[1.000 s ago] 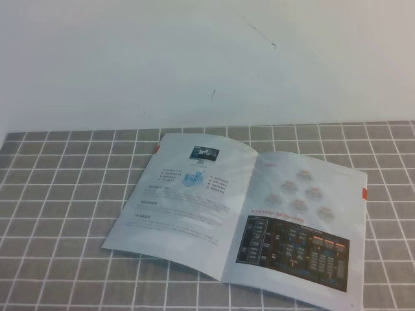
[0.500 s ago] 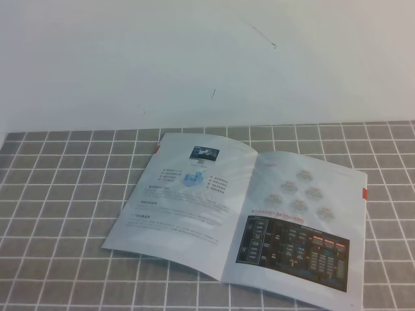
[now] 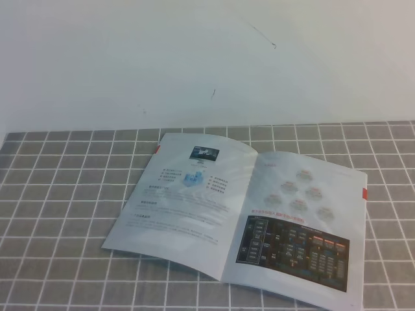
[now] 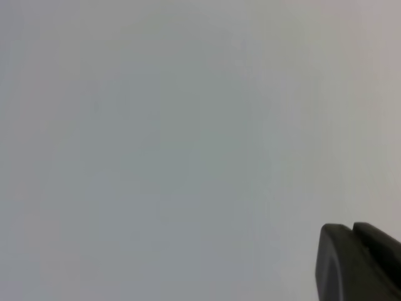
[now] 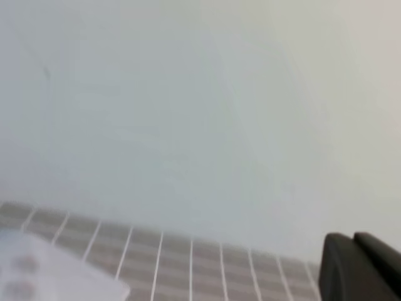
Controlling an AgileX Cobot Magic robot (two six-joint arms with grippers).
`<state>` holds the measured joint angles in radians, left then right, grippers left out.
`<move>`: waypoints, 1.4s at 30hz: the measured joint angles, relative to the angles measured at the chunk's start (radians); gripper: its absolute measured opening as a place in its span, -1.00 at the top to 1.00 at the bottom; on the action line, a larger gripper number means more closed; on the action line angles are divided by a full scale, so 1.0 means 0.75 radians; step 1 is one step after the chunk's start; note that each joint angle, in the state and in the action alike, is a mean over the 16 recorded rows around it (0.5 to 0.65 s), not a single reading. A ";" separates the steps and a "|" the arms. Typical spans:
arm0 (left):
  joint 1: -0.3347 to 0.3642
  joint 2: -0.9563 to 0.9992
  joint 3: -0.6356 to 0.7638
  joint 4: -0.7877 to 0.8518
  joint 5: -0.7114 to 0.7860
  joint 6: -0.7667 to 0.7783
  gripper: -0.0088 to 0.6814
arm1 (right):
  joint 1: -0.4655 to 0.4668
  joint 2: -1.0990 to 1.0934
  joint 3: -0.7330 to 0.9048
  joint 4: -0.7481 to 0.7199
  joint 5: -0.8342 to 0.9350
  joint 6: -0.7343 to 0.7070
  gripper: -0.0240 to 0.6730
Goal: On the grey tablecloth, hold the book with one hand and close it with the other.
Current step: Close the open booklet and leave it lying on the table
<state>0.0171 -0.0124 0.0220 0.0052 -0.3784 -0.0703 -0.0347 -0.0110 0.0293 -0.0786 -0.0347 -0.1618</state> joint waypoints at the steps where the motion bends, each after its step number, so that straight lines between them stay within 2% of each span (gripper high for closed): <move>1: 0.000 0.000 0.000 0.000 -0.017 -0.005 0.98 | 0.000 0.000 0.000 -0.001 -0.056 0.008 0.94; 9: 0.000 0.000 -0.003 0.003 -0.076 -0.054 0.98 | 0.000 0.000 0.000 -0.003 -0.417 0.102 0.94; 14: 0.000 0.000 -0.052 0.026 0.032 -0.087 0.98 | 0.000 0.000 -0.025 -0.013 -0.454 0.179 0.94; 23: 0.000 0.100 -0.303 0.071 0.403 -0.121 0.98 | 0.000 0.038 -0.254 -0.044 -0.108 0.292 0.94; 32: 0.000 0.455 -0.629 0.052 0.783 -0.053 0.98 | 0.000 0.268 -0.539 -0.059 0.275 0.285 0.94; 37: 0.001 0.711 -0.766 -0.068 0.989 0.073 0.98 | 0.000 0.479 -0.617 -0.056 0.364 0.244 0.94; 42: 0.002 0.965 -0.868 -0.293 1.160 0.268 0.98 | 0.000 0.707 -0.689 -0.023 0.458 0.182 0.94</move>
<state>0.0185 0.7114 -0.6289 -0.2149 0.4918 0.1305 -0.0347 0.5194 -0.4874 -0.0959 0.3087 -0.0252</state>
